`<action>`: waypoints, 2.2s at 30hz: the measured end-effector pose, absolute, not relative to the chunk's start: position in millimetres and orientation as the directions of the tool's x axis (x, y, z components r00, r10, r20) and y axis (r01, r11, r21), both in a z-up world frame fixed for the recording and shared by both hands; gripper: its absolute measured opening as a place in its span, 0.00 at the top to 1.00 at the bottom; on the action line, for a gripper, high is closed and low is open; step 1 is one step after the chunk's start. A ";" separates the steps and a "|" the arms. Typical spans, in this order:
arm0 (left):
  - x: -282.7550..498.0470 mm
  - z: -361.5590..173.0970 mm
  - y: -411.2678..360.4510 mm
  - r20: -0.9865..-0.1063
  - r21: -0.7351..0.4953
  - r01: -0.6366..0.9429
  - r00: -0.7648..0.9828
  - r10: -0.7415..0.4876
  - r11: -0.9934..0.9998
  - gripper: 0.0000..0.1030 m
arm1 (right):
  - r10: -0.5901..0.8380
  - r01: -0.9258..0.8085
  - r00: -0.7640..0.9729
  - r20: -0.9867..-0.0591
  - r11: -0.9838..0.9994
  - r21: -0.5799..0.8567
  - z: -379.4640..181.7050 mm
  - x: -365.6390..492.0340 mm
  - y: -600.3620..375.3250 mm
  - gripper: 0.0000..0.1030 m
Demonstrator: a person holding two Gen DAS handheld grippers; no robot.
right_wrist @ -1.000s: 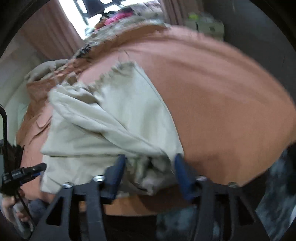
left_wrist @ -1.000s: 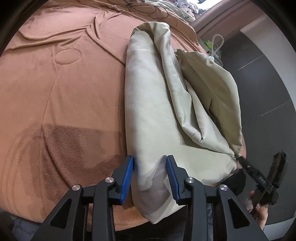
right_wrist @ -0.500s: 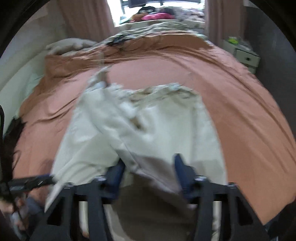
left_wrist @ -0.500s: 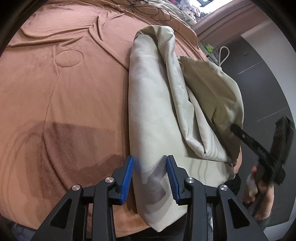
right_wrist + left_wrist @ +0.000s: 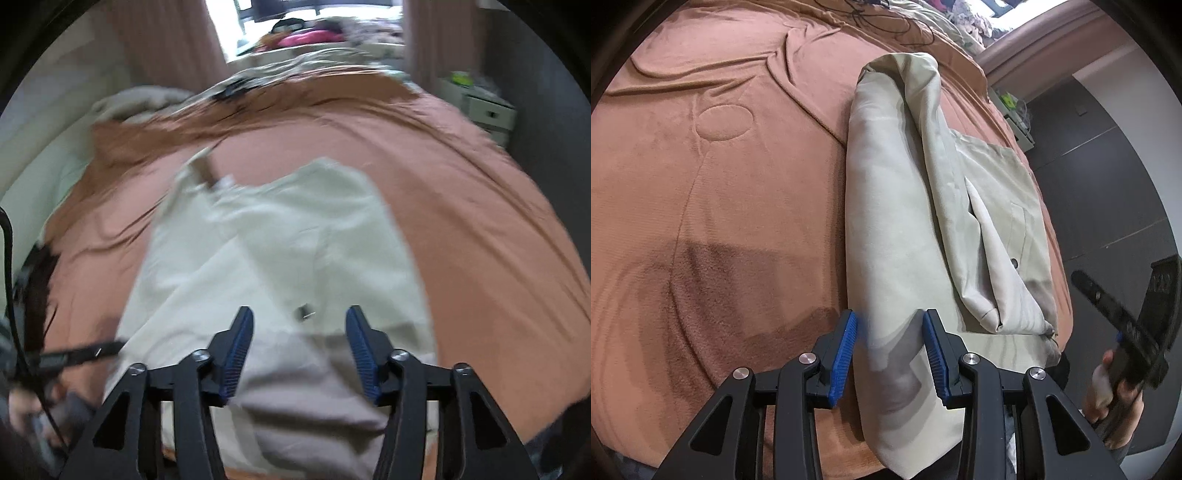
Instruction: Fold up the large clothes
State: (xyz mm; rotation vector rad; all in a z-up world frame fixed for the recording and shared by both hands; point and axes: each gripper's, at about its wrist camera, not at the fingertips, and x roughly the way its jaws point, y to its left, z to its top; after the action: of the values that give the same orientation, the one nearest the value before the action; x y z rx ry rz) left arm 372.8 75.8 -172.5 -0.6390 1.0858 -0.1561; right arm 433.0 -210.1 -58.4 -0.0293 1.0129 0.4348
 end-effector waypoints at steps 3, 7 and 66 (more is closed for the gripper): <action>375.2 -172.1 77.3 -0.774 -0.557 -0.187 0.470 -0.424 0.809 0.63 | 0.387 -0.467 0.398 -0.832 0.866 0.180 -62.3 416.7 -180.5 0.35; 373.3 -170.2 81.1 -0.774 -0.557 -0.193 0.474 -0.420 0.808 0.63 | 0.416 -0.568 0.346 -0.841 0.806 0.165 -67.5 399.5 -150.2 0.29; 443.5 -174.3 81.7 -0.805 -0.521 -0.187 0.431 -0.407 0.833 0.63 | 0.093 -0.046 0.271 -0.958 0.995 0.084 -98.5 575.1 -255.4 0.65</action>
State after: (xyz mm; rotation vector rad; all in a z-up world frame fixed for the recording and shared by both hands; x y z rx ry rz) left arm 443.5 81.7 -174.3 -0.6025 1.1350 -0.1480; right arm 575.1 -255.4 -98.5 0.0420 1.2930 0.0940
